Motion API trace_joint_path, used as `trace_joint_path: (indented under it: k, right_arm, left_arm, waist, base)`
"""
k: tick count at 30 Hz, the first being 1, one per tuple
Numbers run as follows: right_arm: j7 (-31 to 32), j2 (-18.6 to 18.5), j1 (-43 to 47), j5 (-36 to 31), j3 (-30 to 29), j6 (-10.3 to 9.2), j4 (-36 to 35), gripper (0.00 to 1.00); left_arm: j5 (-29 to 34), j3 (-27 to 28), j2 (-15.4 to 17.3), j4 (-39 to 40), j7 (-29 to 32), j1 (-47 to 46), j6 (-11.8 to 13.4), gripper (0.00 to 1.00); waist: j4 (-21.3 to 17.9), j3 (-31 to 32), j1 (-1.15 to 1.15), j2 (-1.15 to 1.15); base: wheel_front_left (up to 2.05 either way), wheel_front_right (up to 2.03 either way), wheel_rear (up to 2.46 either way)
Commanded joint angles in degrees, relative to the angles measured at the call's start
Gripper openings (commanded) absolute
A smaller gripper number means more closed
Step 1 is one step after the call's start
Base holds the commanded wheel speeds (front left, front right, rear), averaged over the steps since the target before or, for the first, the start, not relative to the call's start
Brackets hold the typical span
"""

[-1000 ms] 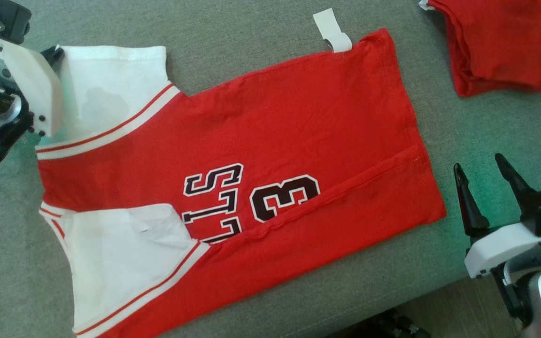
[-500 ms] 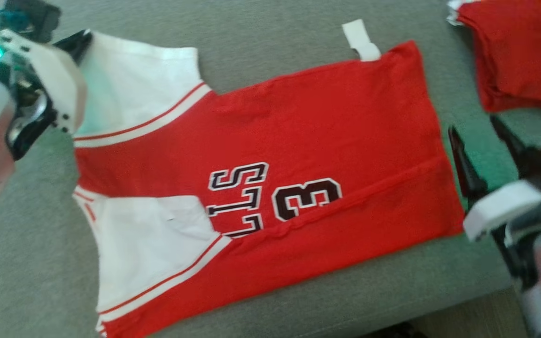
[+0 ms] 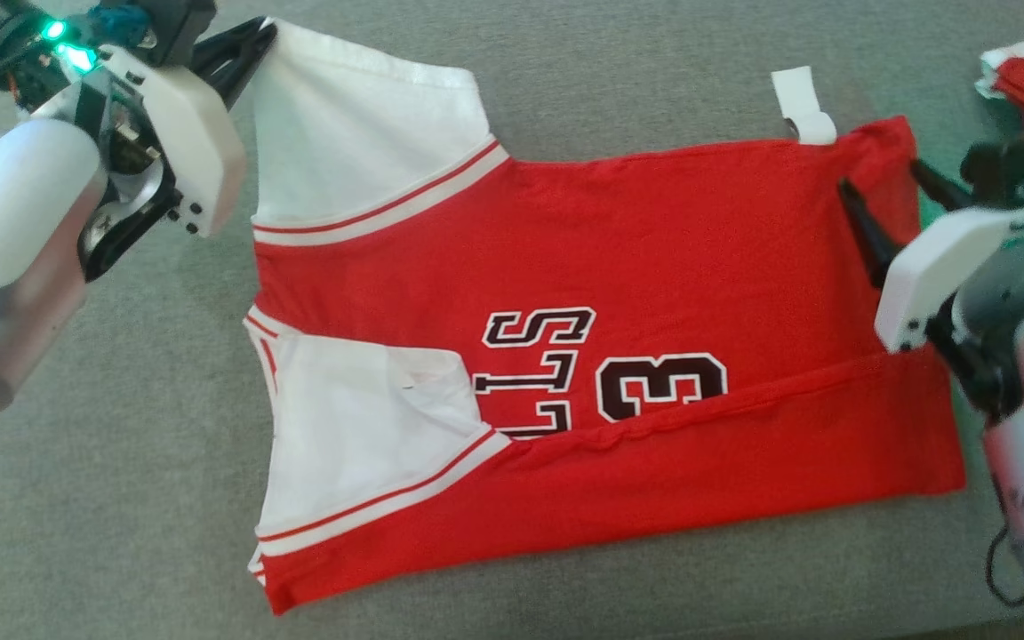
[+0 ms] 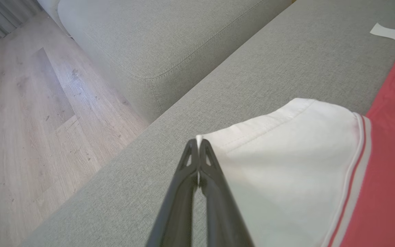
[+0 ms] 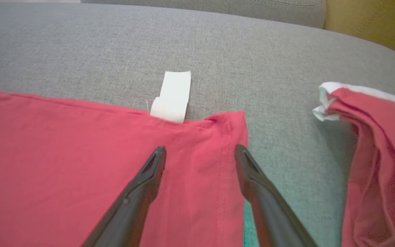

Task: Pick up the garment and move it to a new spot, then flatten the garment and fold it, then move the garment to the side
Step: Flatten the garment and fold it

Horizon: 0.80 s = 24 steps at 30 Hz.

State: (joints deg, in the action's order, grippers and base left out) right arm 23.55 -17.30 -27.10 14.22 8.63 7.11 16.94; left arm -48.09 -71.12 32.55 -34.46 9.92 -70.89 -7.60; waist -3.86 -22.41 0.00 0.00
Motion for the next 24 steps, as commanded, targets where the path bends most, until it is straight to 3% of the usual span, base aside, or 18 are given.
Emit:
trace_joint_path:
  k: [1, 13, 17, 19, 24]
  right_arm:
    - [0.72, -1.43, -2.68, 0.49, 0.73, 0.37, 0.34, 1.0]
    - [0.38, -2.46, -9.33, 1.4, 0.15, 0.37, 9.62, 1.0]
    - [-0.45, -2.68, -9.98, 1.96, 0.46, 0.37, 10.8, 0.72]
    - [-0.77, -2.9, -10.35, 2.24, 0.71, 0.37, 11.2, 0.49]
    - [-1.12, -3.24, -10.91, 2.67, 1.06, 0.37, 11.86, 0.22]
  left_arm:
    - [-0.17, 1.52, 1.55, 0.98, -0.69, -4.17, 0.11, 0.0]
    - [-1.46, -0.91, 0.96, 0.64, -1.56, -5.5, 0.11, 0.0]
    - [-1.74, -1.43, 0.93, 0.22, -1.72, -5.42, 0.11, 0.0]
    - [-1.94, -1.62, 0.92, 0.04, -1.62, -5.39, 0.11, 0.0]
    - [-2.22, -1.92, 0.78, -0.31, -1.69, -5.43, 0.11, 0.0]
  waist:
    - [0.71, 0.17, 0.0, 0.0]
    - [1.98, -0.03, 0.0, 0.0]
    - [2.08, 0.08, 0.0, 0.0]
    - [2.12, 0.12, 0.0, 0.0]
    - [2.29, 0.18, 0.0, 0.0]
  base:
    - [0.0, 0.0, 0.0]
    - [0.0, 0.0, 0.0]
    - [0.0, 0.0, 0.0]
    - [0.0, 0.0, 0.0]
    - [0.0, 0.0, 0.0]
